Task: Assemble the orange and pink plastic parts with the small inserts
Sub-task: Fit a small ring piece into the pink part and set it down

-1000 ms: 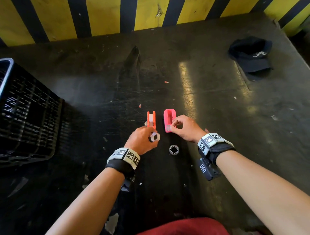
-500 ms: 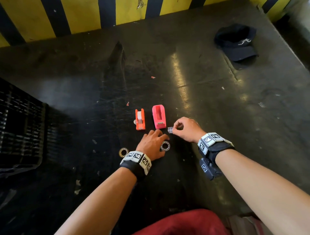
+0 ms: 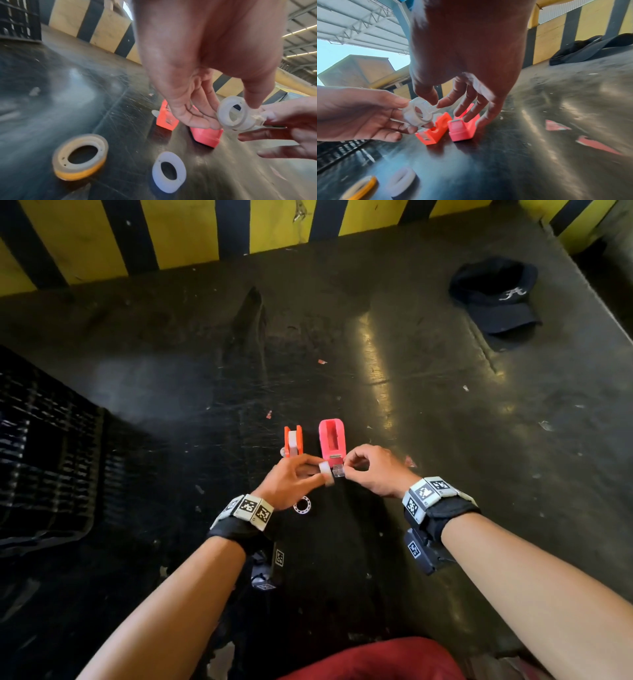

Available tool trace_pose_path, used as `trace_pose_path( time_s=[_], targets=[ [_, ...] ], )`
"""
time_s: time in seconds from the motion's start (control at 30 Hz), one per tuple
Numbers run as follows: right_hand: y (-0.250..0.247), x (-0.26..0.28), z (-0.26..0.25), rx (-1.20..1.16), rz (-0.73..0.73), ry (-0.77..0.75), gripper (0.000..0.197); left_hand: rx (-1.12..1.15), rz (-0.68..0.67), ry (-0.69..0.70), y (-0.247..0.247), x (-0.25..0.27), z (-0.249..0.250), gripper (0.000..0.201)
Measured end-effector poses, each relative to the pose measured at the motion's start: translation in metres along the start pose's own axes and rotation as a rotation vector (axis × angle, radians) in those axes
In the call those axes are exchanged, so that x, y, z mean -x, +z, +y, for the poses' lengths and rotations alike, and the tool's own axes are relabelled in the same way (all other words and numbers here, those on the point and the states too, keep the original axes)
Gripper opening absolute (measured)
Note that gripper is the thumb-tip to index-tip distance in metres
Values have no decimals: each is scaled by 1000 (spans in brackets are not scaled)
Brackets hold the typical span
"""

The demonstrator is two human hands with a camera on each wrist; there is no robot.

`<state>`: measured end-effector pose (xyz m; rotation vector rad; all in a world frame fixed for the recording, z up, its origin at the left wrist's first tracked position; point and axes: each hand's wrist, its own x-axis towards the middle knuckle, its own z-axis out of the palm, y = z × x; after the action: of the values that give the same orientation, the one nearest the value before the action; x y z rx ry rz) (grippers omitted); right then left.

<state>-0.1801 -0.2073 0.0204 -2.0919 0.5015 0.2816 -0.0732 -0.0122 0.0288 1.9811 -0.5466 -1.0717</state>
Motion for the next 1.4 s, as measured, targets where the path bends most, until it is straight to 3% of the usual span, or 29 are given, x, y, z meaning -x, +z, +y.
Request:
trace_pose_path(
  time_s=[0.43, 0.6, 0.8, 1.07, 1.17, 1.27, 1.4],
  targets=[
    [16, -14, -23, -10, -88, -70, 4, 219, 4, 7, -20, 19, -8, 33],
    [19, -16, -22, -8, -111, -66, 16, 199, -5, 3, -19, 18, -6, 34],
    [17, -17, -22, -9, -116, -47, 12, 124, -60, 36, -19, 19, -7, 59],
    [15, -16, -22, -41, -144, -8, 3, 89, -1, 75, -13, 18, -6, 51],
    [12, -16, -20, -49, -80, 6, 3, 60, 40, 80, -12, 17, -6, 49],
    [8, -27, -13, 21, 15, 26, 21, 36, 93, 82, -16, 14, -5, 47],
    [3, -55, -3, 303, -32, 67, 97, -30, 144, 104, -25, 7, -1, 45]
  ],
)
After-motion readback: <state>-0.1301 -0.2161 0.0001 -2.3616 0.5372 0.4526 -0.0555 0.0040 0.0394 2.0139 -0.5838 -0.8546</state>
